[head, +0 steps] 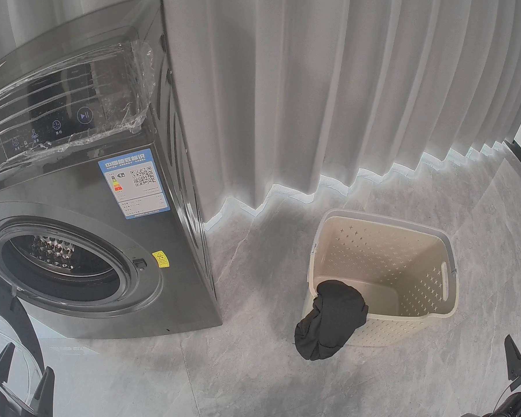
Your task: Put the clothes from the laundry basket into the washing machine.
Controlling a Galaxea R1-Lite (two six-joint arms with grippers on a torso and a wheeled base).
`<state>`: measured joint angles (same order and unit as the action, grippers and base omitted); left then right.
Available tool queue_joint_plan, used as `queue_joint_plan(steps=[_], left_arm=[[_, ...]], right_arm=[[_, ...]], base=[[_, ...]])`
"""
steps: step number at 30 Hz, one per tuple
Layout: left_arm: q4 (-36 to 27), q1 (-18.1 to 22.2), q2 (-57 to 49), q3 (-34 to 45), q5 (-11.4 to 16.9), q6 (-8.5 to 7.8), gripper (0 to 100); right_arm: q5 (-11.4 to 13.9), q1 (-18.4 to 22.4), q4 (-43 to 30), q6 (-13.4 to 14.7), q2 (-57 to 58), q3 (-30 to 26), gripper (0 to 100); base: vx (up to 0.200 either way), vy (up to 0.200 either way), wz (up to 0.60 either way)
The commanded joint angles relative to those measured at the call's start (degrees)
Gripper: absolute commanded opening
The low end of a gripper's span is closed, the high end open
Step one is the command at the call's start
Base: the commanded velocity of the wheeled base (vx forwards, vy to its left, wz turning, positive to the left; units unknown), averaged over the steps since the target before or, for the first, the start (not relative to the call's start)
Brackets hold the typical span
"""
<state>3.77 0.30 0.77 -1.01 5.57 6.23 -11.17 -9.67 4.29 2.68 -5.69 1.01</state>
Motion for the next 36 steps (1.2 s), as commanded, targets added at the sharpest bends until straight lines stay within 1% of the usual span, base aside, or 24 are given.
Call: queue_joint_plan(steps=[1, 4, 14, 19, 21, 22, 23, 25, 26, 27, 28, 29, 30, 31, 32, 33, 34, 35, 36], left_arm=[[0.01, 0.05, -0.77, 1.01, 0.05, 0.01, 100], [0.01, 0.05, -0.77, 1.01, 0.05, -0.08, 100], [0.01, 0.05, -0.77, 1.01, 0.14, -0.25, 100], [0.01, 0.05, -0.77, 1.01, 0.14, -0.43, 100], [0.01, 0.05, -0.77, 1.01, -0.03, -0.60, 100], [0.01, 0.05, -0.77, 1.01, -0.30, -1.04, 100], [0.01, 0.05, -0.77, 1.01, -0.21, -0.60, 100], [0.01, 0.05, -0.77, 1.01, -0.21, -0.60, 100], [0.01, 0.05, -0.77, 1.01, -0.74, -0.96, 100], [0.01, 0.05, -0.77, 1.01, -0.91, -0.78, 100], [0.01, 0.05, -0.77, 1.01, -0.91, -0.69, 100], [0.01, 0.05, -0.77, 1.01, -0.91, -0.60, 100], [0.01, 0.05, -0.77, 1.01, -0.91, -0.34, 100], [0.01, 0.05, -0.77, 1.01, -0.91, -0.25, 100], [0.01, 0.05, -0.77, 1.01, -0.83, 0.10, 100], [0.01, 0.05, -0.77, 1.01, -0.91, 0.63, 100], [0.01, 0.05, -0.77, 1.01, -0.91, 0.71, 100], [0.01, 0.05, -0.77, 1.01, -0.83, 0.89, 100], [0.01, 0.05, -0.77, 1.01, -0.65, 0.89, 100]], right_arm=[[0.00, 0.00, 0.02, 0.04, -0.11, -1.01, 100], [0.00, 0.00, 0.02, 0.04, -0.11, -1.01, 100], [0.00, -0.09, 0.02, 0.04, -0.11, -1.01, 100], [0.62, -0.09, 0.02, -0.75, -0.11, -1.01, 100], [0.44, -0.09, 0.02, -0.75, -0.11, -1.01, 100], [0.44, -0.09, 0.02, -0.66, -0.11, -1.01, 100], [0.44, -0.09, 0.02, -0.75, -0.11, -1.01, 100], [0.44, -0.09, 0.02, -0.75, -0.11, -1.01, 100], [0.62, -0.09, 0.02, -2.33, -0.11, -1.01, 100], [0.88, 0.00, -0.07, -3.65, -0.20, -1.01, 100], [1.15, 0.09, -0.07, -4.26, -0.20, -1.01, 100], [1.85, 0.26, -0.07, -4.97, -0.20, -1.01, 100], [2.99, 0.88, -0.16, -5.14, -0.20, -1.01, 100], [3.61, 1.05, -0.07, -5.14, -0.20, -1.01, 100], [4.75, 1.14, -0.16, -5.85, -0.20, -1.01, 100], [5.28, 1.14, 0.19, -7.43, -0.11, -0.92, 100], [5.63, 1.32, 0.37, -8.39, -0.02, -0.31, 100], [6.24, 1.49, 0.46, -9.89, -0.28, 1.80, 100], [6.95, 1.49, 0.19, -10.42, -0.46, 5.05, 100]], base=[[0.000, 0.000, -0.60], [0.000, 0.000, -0.60], [0.000, 0.000, 0.00], [0.000, 0.000, 0.00], [0.000, 0.000, 0.00], [0.000, 0.000, 0.00], [0.000, 0.000, 0.00], [0.000, 0.000, 0.00], [0.000, 0.000, 0.00], [0.000, 0.000, 0.00], [0.000, 0.000, 0.00], [0.000, 0.000, 0.00], [0.000, 0.000, 0.00], [0.000, 0.000, 0.00], [0.000, 0.000, 0.00], [0.000, 0.000, 0.00], [0.000, 0.000, 0.00], [0.000, 0.000, 0.00], [0.000, 0.000, 0.00]])
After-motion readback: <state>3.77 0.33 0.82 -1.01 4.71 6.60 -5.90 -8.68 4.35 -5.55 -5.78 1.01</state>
